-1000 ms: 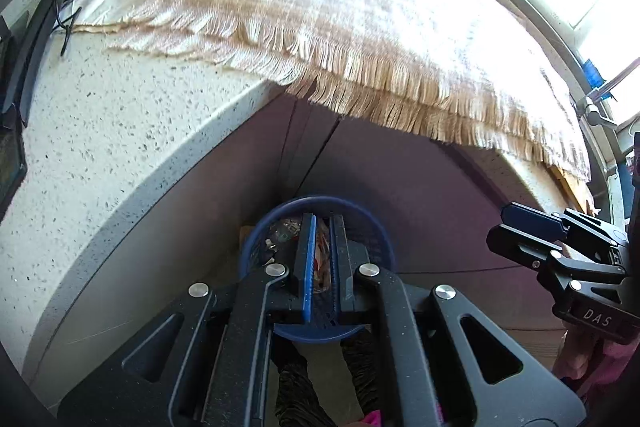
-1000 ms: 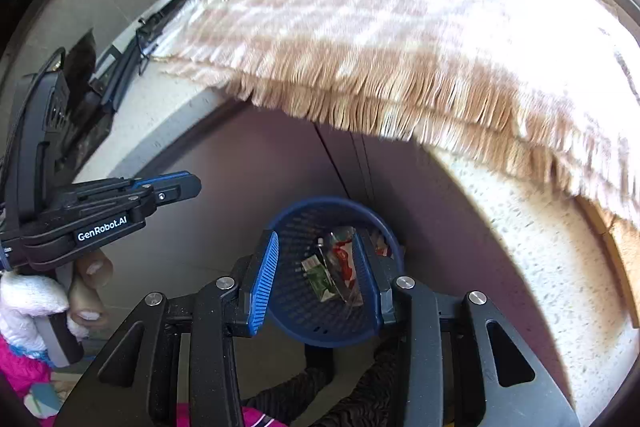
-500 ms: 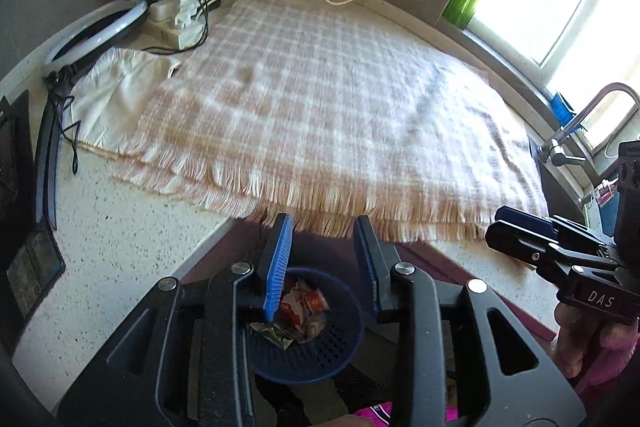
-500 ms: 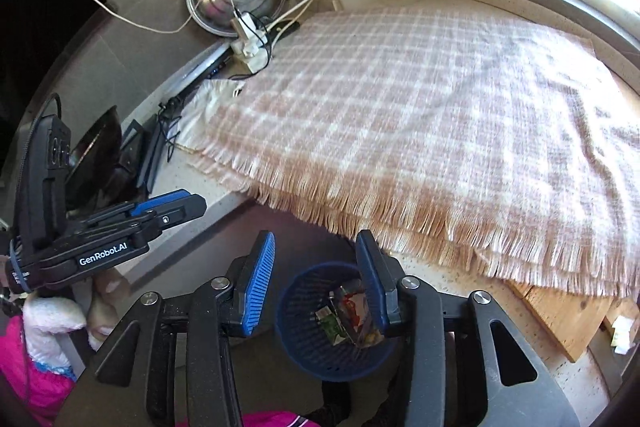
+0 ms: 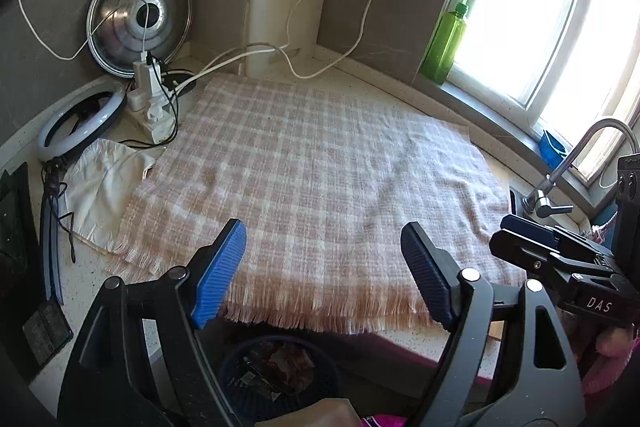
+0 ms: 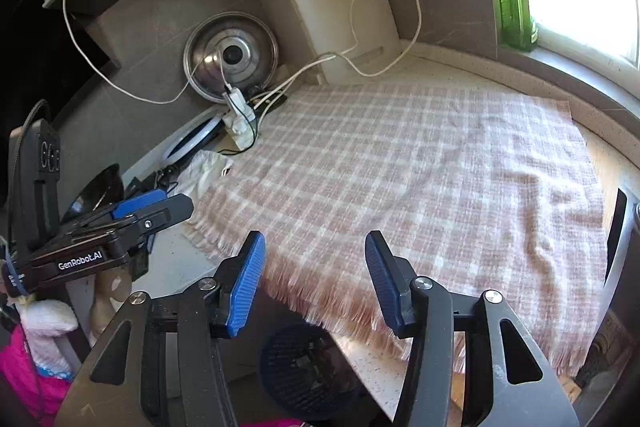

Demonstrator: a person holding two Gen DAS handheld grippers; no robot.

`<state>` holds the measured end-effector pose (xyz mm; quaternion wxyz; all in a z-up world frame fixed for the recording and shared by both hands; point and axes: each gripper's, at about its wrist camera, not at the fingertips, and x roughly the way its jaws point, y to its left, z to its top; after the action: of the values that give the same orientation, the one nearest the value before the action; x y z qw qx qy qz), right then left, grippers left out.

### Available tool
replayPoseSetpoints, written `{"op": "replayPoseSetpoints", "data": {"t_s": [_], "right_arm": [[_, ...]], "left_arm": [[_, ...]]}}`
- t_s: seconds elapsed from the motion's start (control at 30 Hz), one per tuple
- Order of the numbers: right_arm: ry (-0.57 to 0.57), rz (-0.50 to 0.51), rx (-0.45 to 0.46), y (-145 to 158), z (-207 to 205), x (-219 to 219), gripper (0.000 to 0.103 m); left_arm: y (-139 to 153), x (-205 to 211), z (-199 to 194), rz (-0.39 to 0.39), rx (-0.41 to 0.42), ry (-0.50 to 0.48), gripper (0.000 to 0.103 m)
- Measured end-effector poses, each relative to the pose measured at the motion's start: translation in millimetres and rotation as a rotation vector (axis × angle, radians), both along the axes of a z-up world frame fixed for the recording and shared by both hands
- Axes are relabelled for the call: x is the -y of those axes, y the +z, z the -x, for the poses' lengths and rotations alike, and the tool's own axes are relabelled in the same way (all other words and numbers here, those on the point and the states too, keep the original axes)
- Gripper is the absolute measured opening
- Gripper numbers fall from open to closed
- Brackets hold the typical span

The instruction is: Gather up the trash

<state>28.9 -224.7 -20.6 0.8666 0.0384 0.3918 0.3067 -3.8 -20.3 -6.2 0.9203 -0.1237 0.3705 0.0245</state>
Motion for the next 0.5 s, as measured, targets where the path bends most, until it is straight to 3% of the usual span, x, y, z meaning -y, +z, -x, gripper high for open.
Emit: {"op": "replayPoseSetpoints", "data": {"t_s": [0.1,0.23,0.3,0.5], "right_arm": [[-0.020,-0.013,0.031,9,-5,9,0.067],[-0.035,-0.019,0.082,22,-11,18,0.072],[-0.043,-0.020,0.107,27,-15,19,0.079],[-0.070,-0.048,0.134,36,-25,29,0.081]], "left_arm": [[9,8,-7,-0.015,0.022,0.001,0.088],[22,18,-12,-0.046,0.065,0.010,0.096],[29,22,-15,-0.061,0.089,0.018,0.101],[38,30,-26,-0.085,0.091,0.034,0.102]]}}
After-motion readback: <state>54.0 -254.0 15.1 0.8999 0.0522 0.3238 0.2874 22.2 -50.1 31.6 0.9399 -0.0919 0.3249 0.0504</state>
